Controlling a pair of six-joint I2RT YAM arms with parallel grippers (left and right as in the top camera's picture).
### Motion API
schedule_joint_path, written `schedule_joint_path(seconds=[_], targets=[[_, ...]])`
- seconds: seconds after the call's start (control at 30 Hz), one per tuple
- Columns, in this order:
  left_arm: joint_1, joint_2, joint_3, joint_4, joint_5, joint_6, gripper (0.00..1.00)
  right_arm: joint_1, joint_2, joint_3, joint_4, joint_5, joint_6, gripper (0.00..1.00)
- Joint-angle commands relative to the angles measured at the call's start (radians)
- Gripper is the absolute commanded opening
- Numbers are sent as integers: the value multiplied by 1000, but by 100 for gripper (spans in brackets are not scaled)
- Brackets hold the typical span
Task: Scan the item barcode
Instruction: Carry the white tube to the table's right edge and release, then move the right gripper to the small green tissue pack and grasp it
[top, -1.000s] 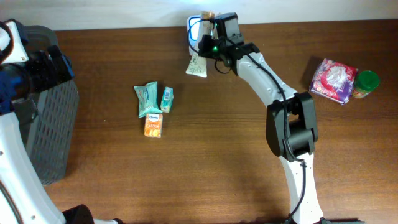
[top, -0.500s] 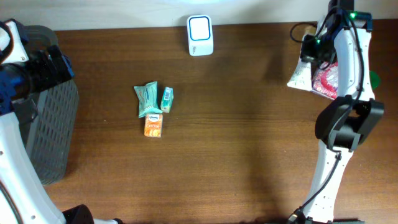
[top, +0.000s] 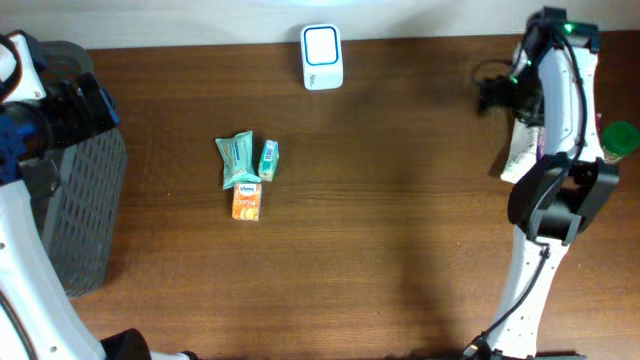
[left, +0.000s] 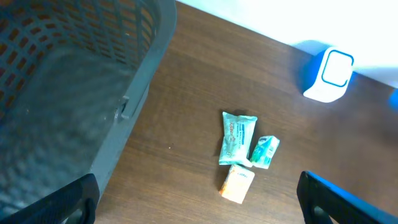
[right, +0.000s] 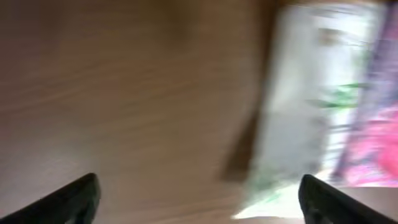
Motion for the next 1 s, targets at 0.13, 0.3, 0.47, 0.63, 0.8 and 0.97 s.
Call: schedule_joint_path(seconds=[0.13,0.3,0.47,0.63,0.8,0.97], targets=[[4,-13,10,-2,0,-5,100,247,-60,24,-29,-213,10,99],[4,-13,10,-2,0,-5,99,423,-60,24,28,-451,9,99],[4,-13,10,-2,0,-5,99,621,-42,-27,210,-301,279,90],[4,-13,10,-2,0,-5,99,770,2,-34,301,-176,407,79],[4,-13,10,-2,0,-5,99,822,22,-34,304,-20,476,70],[4,-13,10,-2,0,-5,99,822,65,-39,306,-21,504,70]])
